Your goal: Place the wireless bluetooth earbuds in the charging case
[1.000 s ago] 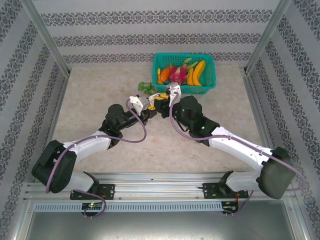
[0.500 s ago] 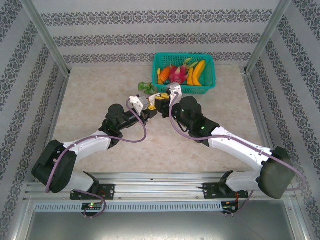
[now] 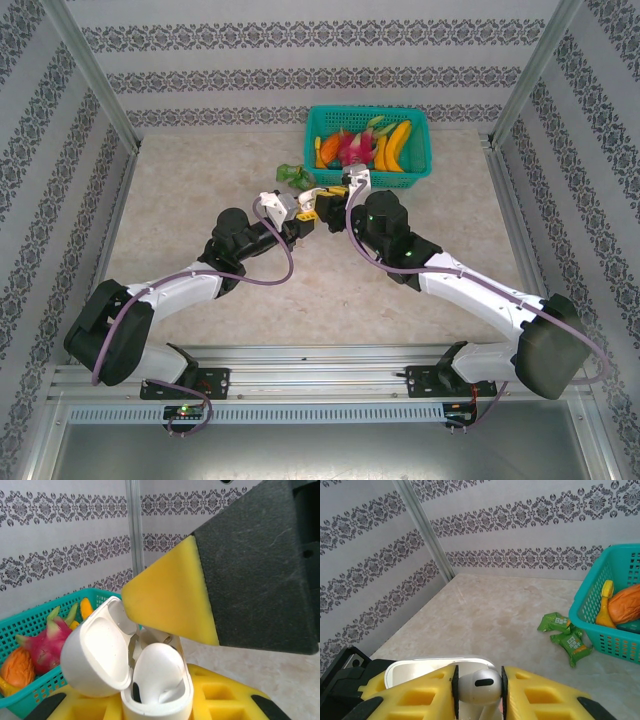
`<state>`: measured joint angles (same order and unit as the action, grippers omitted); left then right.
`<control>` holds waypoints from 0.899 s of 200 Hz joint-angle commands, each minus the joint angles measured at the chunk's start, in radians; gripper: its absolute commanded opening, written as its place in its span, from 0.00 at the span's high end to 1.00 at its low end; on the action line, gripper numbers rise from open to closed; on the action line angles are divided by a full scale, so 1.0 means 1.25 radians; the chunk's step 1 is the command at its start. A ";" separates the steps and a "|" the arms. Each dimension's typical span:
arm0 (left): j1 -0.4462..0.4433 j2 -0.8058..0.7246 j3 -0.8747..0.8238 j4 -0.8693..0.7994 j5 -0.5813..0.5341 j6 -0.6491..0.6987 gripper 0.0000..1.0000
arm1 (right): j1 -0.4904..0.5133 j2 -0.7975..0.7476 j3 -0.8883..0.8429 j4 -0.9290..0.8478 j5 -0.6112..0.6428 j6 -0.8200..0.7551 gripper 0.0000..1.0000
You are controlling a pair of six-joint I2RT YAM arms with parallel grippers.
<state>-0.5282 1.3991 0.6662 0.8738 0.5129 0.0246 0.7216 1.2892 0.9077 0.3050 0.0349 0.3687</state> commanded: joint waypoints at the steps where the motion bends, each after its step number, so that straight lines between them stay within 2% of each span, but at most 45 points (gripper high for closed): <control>1: 0.005 -0.007 0.023 0.060 0.010 -0.004 1.00 | -0.009 -0.004 -0.010 -0.021 -0.011 0.012 0.69; 32: 0.005 -0.009 0.020 0.058 0.010 -0.003 1.00 | -0.010 -0.007 0.001 -0.027 -0.012 0.023 0.58; 88: 0.004 -0.008 0.016 0.058 0.010 -0.002 1.00 | -0.018 -0.021 0.022 -0.028 -0.009 0.047 0.46; 180: 0.005 -0.006 0.017 0.057 0.010 -0.005 1.00 | -0.036 -0.022 0.057 -0.024 -0.052 0.106 0.43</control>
<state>-0.5282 1.3991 0.6662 0.8822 0.5129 0.0246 0.6888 1.2827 0.9417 0.2584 0.0036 0.4667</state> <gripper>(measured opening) 0.239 0.572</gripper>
